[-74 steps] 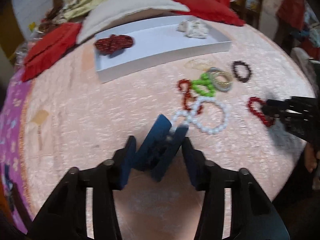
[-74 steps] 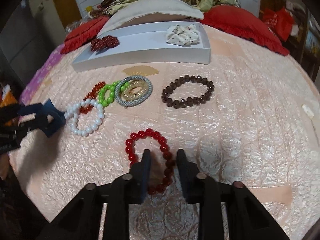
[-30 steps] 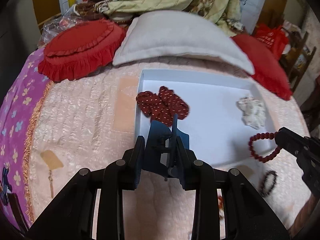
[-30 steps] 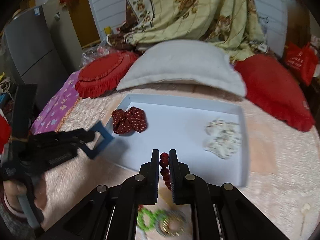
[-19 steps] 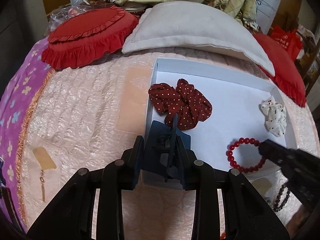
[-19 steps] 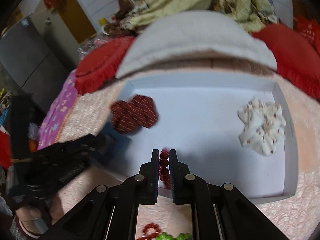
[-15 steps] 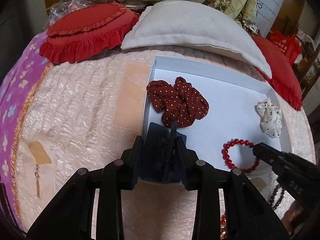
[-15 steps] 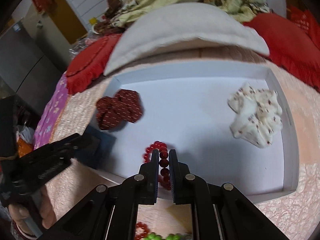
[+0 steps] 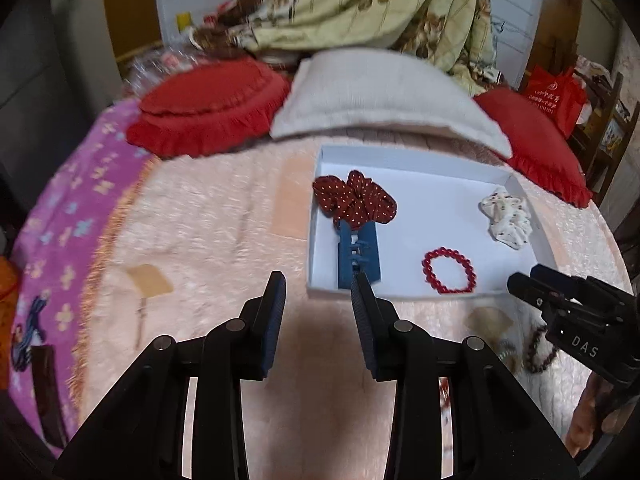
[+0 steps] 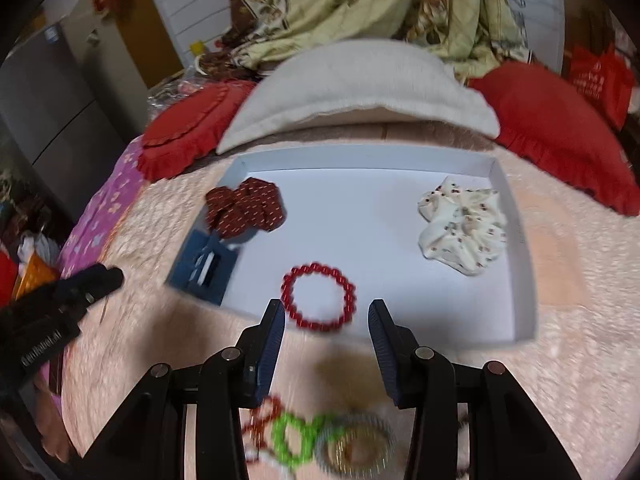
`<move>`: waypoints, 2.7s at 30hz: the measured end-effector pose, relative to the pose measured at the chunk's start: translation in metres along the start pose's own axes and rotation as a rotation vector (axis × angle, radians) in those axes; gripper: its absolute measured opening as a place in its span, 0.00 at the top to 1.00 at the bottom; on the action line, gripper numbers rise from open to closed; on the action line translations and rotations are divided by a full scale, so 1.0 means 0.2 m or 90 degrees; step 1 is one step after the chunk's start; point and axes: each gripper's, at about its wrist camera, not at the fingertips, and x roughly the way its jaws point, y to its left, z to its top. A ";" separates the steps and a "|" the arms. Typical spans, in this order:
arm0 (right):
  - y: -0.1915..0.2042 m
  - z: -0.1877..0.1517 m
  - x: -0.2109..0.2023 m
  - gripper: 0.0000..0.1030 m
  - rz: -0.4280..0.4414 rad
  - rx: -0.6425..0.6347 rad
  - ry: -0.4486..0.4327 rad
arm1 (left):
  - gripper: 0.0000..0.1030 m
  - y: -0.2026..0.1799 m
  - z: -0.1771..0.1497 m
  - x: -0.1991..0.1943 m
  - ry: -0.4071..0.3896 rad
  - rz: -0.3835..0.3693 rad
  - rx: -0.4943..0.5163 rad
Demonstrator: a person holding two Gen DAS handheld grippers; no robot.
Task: Organize jewelry
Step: 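Place the blue clip and red bracelet into the white tray, opening both tools, then withdraw both tools and move toward the remaining bracelets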
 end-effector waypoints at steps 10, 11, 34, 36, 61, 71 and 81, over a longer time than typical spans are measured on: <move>0.08 -0.41 -0.30 0.59 -0.026 -0.028 -0.015 | 0.59 0.03 -0.29 -0.35 -0.035 0.012 -0.072; 0.08 -0.44 -0.32 0.59 -0.029 -0.028 -0.017 | 0.59 0.02 -0.31 -0.38 -0.042 0.018 -0.073; 0.14 -0.78 -0.54 0.59 -0.078 -0.013 -0.039 | 0.59 -0.05 -0.65 -0.59 -0.067 0.125 -0.043; 0.14 -0.78 -0.54 0.59 -0.084 -0.014 -0.040 | 0.59 -0.05 -0.65 -0.59 -0.063 0.128 -0.043; 0.03 -0.81 -0.44 0.59 -0.093 0.020 -0.009 | 0.59 -0.09 -0.69 -0.40 0.014 0.120 -0.032; -0.06 -0.82 -0.39 0.59 -0.096 0.046 -0.001 | 0.59 -0.09 -0.70 -0.30 0.048 0.121 -0.031; -0.27 -0.81 -0.38 0.59 -0.118 0.096 -0.005 | 0.59 -0.04 -0.69 -0.18 0.071 0.070 -0.043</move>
